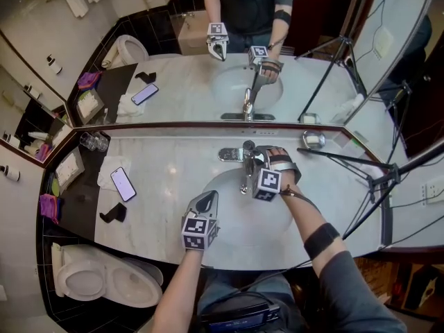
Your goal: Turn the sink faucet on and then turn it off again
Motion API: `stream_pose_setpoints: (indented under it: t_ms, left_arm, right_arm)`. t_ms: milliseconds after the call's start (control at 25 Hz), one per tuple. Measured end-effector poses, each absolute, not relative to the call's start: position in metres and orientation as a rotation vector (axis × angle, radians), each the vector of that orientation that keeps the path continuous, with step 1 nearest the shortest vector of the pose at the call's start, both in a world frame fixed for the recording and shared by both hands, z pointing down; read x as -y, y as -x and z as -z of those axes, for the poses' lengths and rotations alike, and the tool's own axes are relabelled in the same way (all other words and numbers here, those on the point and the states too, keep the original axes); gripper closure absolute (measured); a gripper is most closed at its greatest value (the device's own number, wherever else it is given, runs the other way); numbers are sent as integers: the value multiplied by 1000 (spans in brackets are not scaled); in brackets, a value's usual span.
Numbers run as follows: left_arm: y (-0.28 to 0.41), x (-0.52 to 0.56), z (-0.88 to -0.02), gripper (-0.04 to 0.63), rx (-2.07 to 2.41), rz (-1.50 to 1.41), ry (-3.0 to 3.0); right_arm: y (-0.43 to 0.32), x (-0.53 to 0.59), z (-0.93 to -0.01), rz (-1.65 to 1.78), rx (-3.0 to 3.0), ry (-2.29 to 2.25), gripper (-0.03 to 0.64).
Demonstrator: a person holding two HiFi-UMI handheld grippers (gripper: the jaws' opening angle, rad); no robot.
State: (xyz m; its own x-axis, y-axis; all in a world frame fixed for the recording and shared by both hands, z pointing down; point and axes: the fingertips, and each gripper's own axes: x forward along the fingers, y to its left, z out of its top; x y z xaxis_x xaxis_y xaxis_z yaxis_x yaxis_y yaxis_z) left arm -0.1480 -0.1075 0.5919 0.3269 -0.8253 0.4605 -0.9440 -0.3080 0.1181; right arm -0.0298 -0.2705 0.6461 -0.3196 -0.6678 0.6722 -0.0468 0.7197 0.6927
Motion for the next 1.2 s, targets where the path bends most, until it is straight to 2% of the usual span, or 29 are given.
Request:
stream_pose_setpoints:
  t_ms: [120,320,560,880,1200]
  left_arm:
    - [150,105,-584,595,1573,-441,-2242]
    - [155,99,-572,595,1578,-428,-2265]
    - [154,93,-559,595,1566,-415,-2290]
    - [150,81,-545,595,1535,-404,-2327]
    - [152,68,-542,595,1545,-398,-2321]
  right_arm:
    - [24,257,-637,682,1820,-578,429]
    - [13,240,-601,642,1882,-716,530]
    - [-15,208,-574,474,1972,-892,595]
    - [-64,153,-575,18,2135,-1143,598]
    - [-108,111,-576,-270,2220,-1317,598]
